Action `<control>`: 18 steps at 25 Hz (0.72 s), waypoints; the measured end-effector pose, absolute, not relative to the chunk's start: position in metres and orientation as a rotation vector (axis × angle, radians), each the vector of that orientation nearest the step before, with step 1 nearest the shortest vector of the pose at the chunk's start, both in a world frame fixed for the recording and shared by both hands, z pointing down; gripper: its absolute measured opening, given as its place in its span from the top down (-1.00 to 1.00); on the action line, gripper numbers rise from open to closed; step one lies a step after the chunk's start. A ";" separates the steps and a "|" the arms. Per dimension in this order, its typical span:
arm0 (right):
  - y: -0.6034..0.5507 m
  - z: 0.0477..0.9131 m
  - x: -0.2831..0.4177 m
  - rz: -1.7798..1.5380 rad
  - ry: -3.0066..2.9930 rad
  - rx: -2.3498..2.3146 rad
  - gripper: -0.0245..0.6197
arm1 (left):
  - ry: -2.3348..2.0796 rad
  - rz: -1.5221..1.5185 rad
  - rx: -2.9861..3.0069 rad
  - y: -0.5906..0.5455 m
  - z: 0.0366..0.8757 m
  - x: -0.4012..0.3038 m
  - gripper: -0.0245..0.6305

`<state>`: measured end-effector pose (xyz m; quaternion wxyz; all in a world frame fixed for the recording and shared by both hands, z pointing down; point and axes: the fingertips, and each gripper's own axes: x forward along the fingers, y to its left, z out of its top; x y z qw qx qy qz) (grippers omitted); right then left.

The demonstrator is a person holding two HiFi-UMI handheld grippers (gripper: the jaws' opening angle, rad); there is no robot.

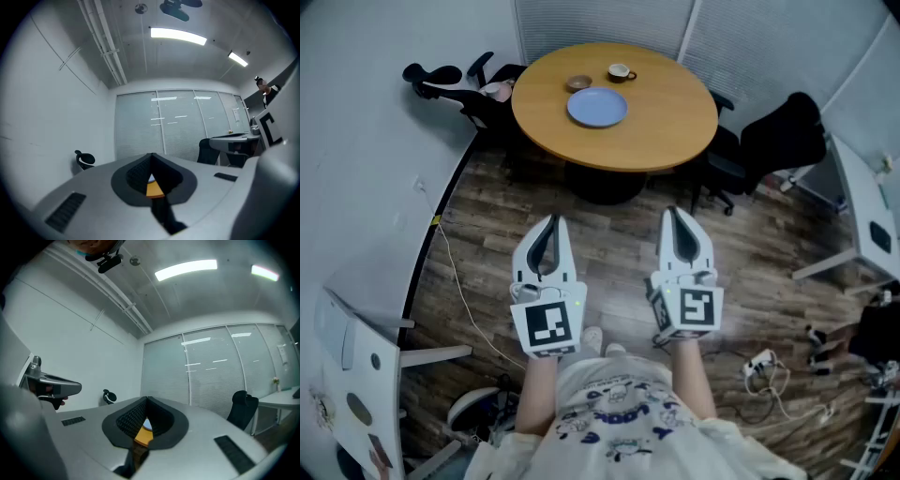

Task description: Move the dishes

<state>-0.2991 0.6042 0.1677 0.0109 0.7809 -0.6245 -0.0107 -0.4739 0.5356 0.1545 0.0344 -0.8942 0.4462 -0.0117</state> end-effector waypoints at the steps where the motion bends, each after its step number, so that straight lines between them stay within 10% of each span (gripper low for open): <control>1: 0.603 0.166 -0.300 -0.062 -1.956 2.430 0.91 | 1.375 -0.037 -2.749 0.535 0.155 -0.475 0.92; 18: 0.565 0.182 -0.303 -0.071 -1.926 2.456 0.91 | 1.373 -0.056 -2.773 0.490 0.172 -0.489 0.92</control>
